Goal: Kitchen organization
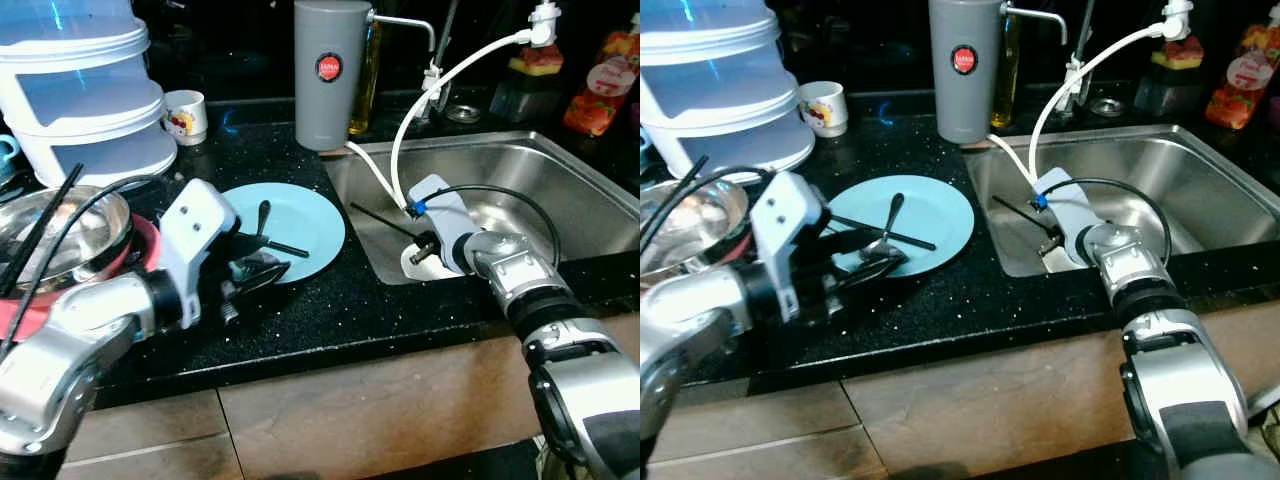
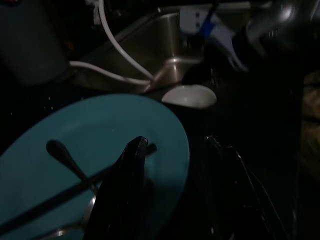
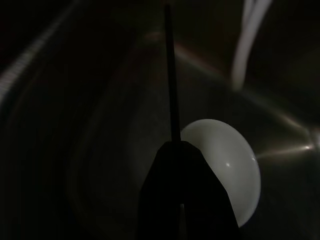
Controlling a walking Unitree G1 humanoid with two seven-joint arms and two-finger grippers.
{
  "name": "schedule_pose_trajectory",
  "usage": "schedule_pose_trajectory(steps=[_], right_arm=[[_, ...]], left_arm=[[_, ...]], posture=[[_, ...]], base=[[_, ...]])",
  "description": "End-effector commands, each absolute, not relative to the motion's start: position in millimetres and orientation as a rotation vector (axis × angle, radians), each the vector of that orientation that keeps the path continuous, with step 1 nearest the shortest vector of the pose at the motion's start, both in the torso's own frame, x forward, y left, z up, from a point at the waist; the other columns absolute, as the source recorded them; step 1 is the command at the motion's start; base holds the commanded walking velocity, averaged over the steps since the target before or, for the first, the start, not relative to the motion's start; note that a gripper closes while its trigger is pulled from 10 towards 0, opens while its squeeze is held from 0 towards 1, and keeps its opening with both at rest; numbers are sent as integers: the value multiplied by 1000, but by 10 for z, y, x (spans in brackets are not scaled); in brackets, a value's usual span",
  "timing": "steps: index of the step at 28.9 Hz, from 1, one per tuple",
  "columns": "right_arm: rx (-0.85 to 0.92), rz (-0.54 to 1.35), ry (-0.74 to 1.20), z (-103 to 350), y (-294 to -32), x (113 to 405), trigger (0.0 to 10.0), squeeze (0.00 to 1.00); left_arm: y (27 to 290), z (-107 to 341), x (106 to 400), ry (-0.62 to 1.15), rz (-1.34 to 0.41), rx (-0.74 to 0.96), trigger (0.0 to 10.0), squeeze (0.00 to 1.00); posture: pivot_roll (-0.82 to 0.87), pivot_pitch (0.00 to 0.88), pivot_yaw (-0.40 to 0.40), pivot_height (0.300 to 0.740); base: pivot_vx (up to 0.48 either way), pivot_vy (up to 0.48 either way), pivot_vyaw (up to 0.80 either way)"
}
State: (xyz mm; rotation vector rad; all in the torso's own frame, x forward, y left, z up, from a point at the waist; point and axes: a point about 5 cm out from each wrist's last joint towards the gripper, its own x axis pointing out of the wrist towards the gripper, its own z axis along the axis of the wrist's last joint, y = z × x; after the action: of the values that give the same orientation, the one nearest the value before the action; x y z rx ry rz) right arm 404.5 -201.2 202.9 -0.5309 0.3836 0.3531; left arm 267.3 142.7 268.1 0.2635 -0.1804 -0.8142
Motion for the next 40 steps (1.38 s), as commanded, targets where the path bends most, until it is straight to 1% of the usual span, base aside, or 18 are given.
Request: schedule_pose_trajectory(steps=[1, 2, 3, 4, 7, 11, 15, 16, 20, 23, 29, 33, 39, 40], right_arm=[[-545, 356, 418, 1957, -2002, 4035, 8706, 0], [-550, 361, 419, 1947, -1985, 4035, 9529, 0], [-554, 364, 419, 1939, -1971, 4035, 10000, 0], [-560, 370, 415, 1924, -1932, 4038, 10000, 0], [-564, 373, 413, 1913, -1899, 4042, 10000, 0], [-560, 377, 410, 1910, -1864, 4045, 10000, 0], [-557, 377, 406, 1919, -1853, 4050, 10000, 0], [-556, 378, 405, 1920, -1850, 4051, 10000, 0], [-554, 378, 402, 1925, -1841, 4054, 10000, 0], [-553, 379, 400, 1926, -1832, 4056, 10000, 0], [-545, 384, 397, 1918, -1793, 4059, 10000, 0], [-543, 385, 397, 1914, -1790, 4058, 10000, 0], [-536, 387, 402, 1895, -1783, 4049, 10000, 0], [-534, 387, 403, 1889, -1782, 4048, 10000, 0]], left_arm=[[1394, 2686, 2704, -183, -807, 257, 10000, 0], [1376, 2695, 2720, -186, -801, 244, 10000, 0], [1358, 2695, 2738, -184, -796, 231, 10000, 0], [1328, 2686, 2800, -184, -760, 227, 10000, 0], [1293, 2665, 2850, -172, -741, 209, 10000, 0], [1219, 2609, 2870, -144, -757, 203, 10000, 0], [1150, 2517, 2848, -67, -811, 179, 10000, 0], [1119, 2426, 2815, -5, -851, 210, 10000, 0], [1116, 2364, 2877, 22, -824, 246, 10000, 0], [1112, 2365, 2933, 18, -814, 264, 10000, 0], [1053, 2499, 3140, -25, -827, 299, 10000, 0], [1030, 2506, 3153, -25, -846, 300, 10000, 0], [906, 2493, 3174, -37, -924, 294, 10000, 0], [855, 2497, 3169, -46, -960, 286, 10000, 0]], posture=[[45, 86, -16, 740], [45, 85, -16, 740], [45, 83, -17, 740], [45, 83, -17, 740], [46, 80, -17, 740], [46, 77, -14, 740], [46, 79, -14, 740], [46, 79, -14, 740], [55, 85, -24, 740], [56, 85, -25, 740], [58, 85, -17, 740], [56, 87, -10, 740], [47, 90, 0, 740], [46, 91, 3, 740]], base=[[0, 0, 0], [0, 0, 0], [0, 0, 0], [0, 0, 0], [0, 0, 0], [0, 0, 0], [0, 0, 0], [0, 0, 0], [0, 0, 0], [0, 0, 0], [0, 0, 0], [0, 0, 0], [0, 0, 0], [0, 0, 0]])
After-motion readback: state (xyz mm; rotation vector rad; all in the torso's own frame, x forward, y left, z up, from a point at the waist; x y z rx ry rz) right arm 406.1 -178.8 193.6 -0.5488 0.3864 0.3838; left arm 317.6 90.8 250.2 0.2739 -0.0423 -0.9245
